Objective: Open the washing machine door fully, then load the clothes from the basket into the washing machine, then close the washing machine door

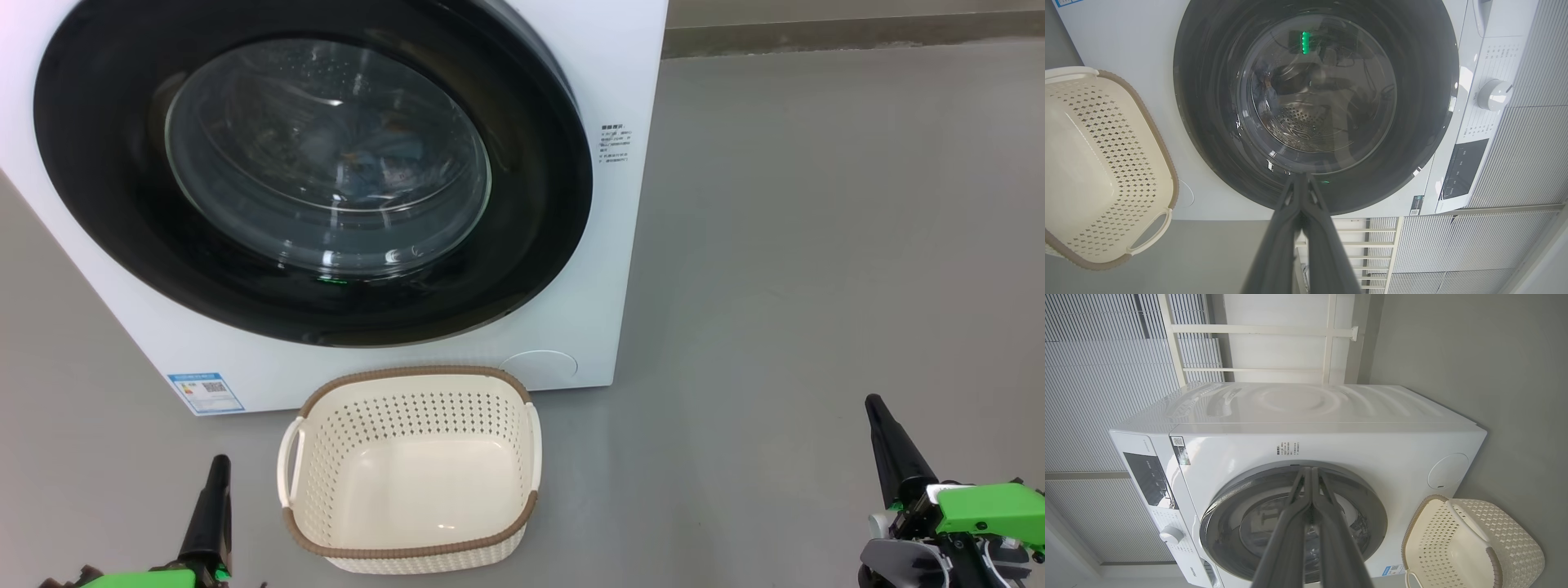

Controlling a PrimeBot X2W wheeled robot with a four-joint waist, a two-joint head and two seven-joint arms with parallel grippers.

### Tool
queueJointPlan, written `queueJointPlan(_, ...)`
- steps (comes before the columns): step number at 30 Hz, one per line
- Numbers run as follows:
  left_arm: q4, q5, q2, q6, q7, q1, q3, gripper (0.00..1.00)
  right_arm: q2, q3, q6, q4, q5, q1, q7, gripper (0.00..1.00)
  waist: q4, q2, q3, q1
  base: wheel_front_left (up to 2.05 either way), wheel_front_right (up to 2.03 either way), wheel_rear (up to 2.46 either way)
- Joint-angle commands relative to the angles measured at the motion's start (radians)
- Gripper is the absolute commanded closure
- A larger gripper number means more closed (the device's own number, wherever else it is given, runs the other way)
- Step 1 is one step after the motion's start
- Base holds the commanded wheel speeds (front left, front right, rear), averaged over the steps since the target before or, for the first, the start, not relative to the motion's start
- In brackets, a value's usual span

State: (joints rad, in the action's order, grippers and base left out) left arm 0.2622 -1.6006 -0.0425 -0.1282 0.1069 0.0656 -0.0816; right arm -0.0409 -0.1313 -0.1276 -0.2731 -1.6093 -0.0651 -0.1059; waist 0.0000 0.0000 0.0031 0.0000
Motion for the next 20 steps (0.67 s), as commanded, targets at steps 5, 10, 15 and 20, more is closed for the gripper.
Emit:
queueJointPlan(5,-0.017,-0.007,-0.008,-0.003,0.007,0.042,-0.033,1.00,-0.010,0.018,-0.003,0.028,0.000,-0.043,-0.007,1.00,0.000,0.0000,0.000,0.0000,0.00,0.00,0.00)
queueJointPlan(10,-0.017,-0.007,-0.008,-0.003,0.007,0.042,-0.033,1.00,-0.010,0.018,-0.003,0.028,0.001,-0.043,-0.007,1.00,0.000,0.0000,0.000,0.0000,0.00,0.00,0.00)
queueJointPlan(15,-0.017,-0.007,-0.008,-0.003,0.007,0.042,-0.033,1.00,-0.010,0.018,-0.003,0.028,0.001,-0.043,-0.007,1.00,0.000,0.0000,0.000,0.0000,0.00,0.00,0.00)
queueJointPlan(20,-0.017,-0.007,-0.008,-0.003,0.007,0.042,-0.033,1.00,-0.010,0.017,-0.003,0.028,0.001,-0.043,-0.007,1.00,0.000,0.0000,0.000,0.0000,0.00,0.00,0.00)
